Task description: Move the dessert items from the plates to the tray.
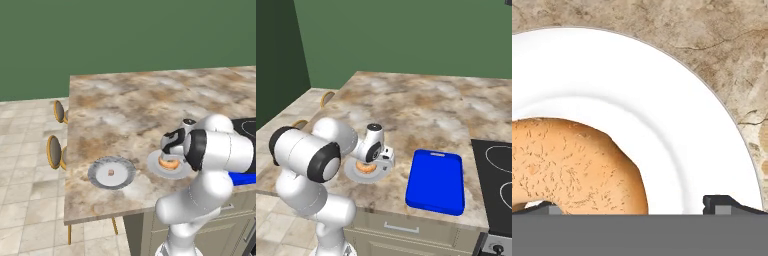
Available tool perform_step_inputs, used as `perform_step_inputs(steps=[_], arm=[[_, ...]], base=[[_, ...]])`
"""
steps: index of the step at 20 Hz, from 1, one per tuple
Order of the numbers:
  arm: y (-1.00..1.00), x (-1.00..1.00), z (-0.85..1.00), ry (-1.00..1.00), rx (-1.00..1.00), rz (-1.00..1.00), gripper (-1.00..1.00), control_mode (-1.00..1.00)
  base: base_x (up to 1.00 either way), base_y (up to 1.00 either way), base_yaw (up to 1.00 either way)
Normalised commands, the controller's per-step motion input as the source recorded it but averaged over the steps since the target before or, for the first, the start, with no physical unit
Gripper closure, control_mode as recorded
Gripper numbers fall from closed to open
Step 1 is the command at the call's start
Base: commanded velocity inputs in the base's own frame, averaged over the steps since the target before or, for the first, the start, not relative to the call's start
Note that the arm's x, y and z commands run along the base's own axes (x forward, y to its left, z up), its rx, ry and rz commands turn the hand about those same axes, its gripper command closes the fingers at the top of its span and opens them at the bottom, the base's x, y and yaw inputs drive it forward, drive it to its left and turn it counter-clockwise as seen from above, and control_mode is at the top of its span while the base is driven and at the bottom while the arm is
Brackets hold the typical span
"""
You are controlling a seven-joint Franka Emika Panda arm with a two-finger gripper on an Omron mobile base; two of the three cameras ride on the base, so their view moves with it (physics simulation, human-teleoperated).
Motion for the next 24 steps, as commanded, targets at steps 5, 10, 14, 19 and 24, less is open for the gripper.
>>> perform_step_inputs(steps=[5, 10, 14, 19, 24], arm=[[0.0, 0.0, -0.05, 0.0, 0.0, 0.0, -1.0, -1.0], [0.0, 0.0, 0.0, 0.0, 0.0, 0.0, 1.0, -1.0], [0.0, 0.0, 0.0, 0.0, 0.0, 0.0, 1.0, -1.0], [0.0, -0.01, 0.02, -0.02, 0.0, 0.0, 1.0, -1.0], [-0.12, -0.01, 0.53, -0.03, 0.0, 0.0, 1.0, -1.0]], base=[[0.0, 0.0, 0.0], [0.0, 0.0, 0.0], [0.0, 0.0, 0.0], [0.0, 0.0, 0.0], [0.0, 0.0, 0.0]])
